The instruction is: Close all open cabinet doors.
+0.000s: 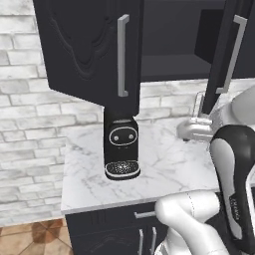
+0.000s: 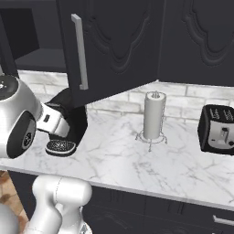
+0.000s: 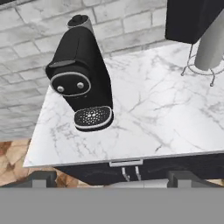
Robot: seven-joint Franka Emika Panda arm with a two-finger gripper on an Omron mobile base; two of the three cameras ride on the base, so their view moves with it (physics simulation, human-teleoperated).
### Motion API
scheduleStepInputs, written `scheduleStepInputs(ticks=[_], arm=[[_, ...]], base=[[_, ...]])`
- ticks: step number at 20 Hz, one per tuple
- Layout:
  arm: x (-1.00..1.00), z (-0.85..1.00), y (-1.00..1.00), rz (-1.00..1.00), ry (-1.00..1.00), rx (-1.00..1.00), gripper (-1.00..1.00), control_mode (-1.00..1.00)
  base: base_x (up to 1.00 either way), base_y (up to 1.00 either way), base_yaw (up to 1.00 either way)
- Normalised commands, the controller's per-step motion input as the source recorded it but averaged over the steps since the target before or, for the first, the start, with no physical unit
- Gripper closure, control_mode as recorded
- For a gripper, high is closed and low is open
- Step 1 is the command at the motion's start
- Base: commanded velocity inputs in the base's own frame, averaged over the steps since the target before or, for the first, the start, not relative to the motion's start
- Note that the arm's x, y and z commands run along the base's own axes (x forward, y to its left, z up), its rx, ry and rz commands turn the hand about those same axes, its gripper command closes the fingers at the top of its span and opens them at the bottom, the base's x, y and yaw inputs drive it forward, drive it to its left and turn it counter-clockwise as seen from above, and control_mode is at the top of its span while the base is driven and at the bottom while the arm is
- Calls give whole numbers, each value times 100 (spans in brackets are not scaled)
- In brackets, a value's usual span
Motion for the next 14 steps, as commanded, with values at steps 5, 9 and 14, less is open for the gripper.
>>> scheduleStepInputs(ticks=[5,9,14], arm=[[-24,19,-15,0,0,28,-100,-100],[-14,15,-12,-4,0,21,-100,-100],[-1,11,-20,-5,3,17,-100,-100]], base=[[0,0,0],[0,0,0],[0,0,0]])
